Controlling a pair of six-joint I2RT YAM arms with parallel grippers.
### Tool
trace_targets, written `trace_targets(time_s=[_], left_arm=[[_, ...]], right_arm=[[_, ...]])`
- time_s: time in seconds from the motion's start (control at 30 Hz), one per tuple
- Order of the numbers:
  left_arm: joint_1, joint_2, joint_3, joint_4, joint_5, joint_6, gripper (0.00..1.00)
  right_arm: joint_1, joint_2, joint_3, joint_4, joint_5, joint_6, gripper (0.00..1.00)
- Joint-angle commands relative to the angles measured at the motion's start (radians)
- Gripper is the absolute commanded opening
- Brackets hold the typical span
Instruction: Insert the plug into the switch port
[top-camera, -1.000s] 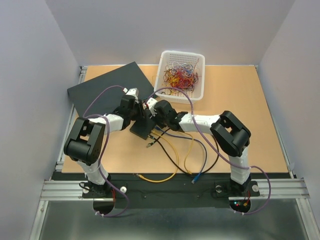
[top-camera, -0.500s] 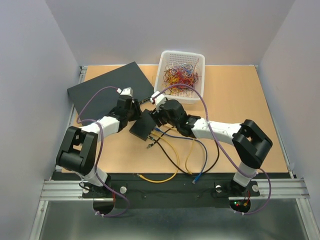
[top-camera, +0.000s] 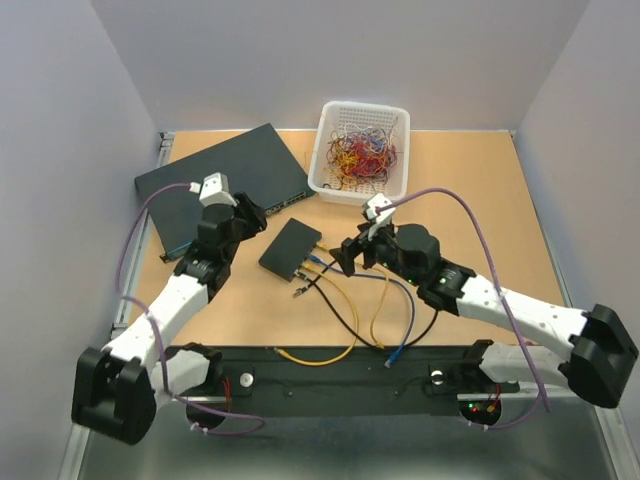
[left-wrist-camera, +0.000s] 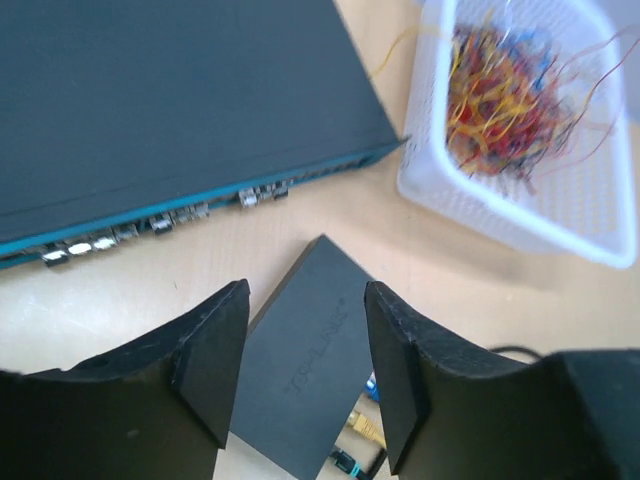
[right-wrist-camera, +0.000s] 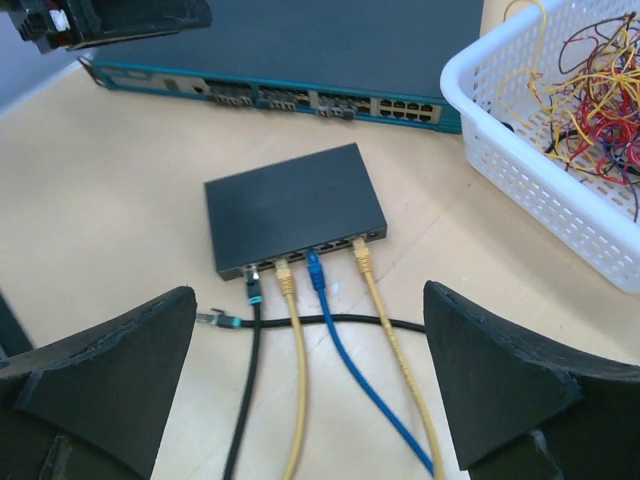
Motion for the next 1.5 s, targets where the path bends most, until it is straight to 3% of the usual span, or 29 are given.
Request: trace_targets(time_s=[0.0, 0.07, 0.13, 0.23, 0.37, 0.5, 0.67, 0.8, 1.17, 1.47], left_arm=[[0.004, -0.149, -0.081, 0.097, -0.109, -0.008, 0.67], [0.004, -0.221, -0.129, 0.128, -0.130, -0.006, 0.75], [0.004, -0.275, -0.157, 0.132, -0.172, -0.008, 0.99], [0.004, -0.319, -0.174, 0.097, -0.265, -0.020, 0.99], [0.004, -0.358, -0.180, 0.019, -0.498, -0.098, 0.98], [0.005, -0.350, -0.200, 0.022, -0.571, -0.114, 0.85], [0.005, -0.240, -0.230, 0.115, -0.632, -0.062, 0.90], [0.011, -0.156, -0.244, 0.209, -0.580, 0.041, 0.99], [0.033, -0.119, -0.270, 0.428, -0.517, 0.239, 0.99], [0.194, 0.002, -0.236, 0.548, -0.355, 0.273, 0.99]], right_arm=[[0.006, -0.116, -0.066, 0.036, -0.062, 0.111, 1.00], [0.007, -0.160, -0.091, 0.034, -0.068, 0.123, 1.00], [0.007, -0.177, -0.117, 0.020, -0.064, 0.149, 1.00], [0.006, -0.209, -0.138, -0.007, -0.103, 0.213, 1.00], [0.007, -0.283, -0.209, -0.010, -0.156, 0.304, 1.00], [0.007, -0.314, -0.238, -0.041, -0.130, 0.358, 1.00], [0.007, -0.302, -0.240, -0.116, -0.114, 0.390, 1.00], [0.007, -0.285, -0.241, -0.142, -0.114, 0.393, 1.00], [0.007, -0.263, -0.240, -0.159, -0.114, 0.387, 1.00], [0.007, -0.257, -0.232, -0.167, -0.131, 0.389, 1.00]])
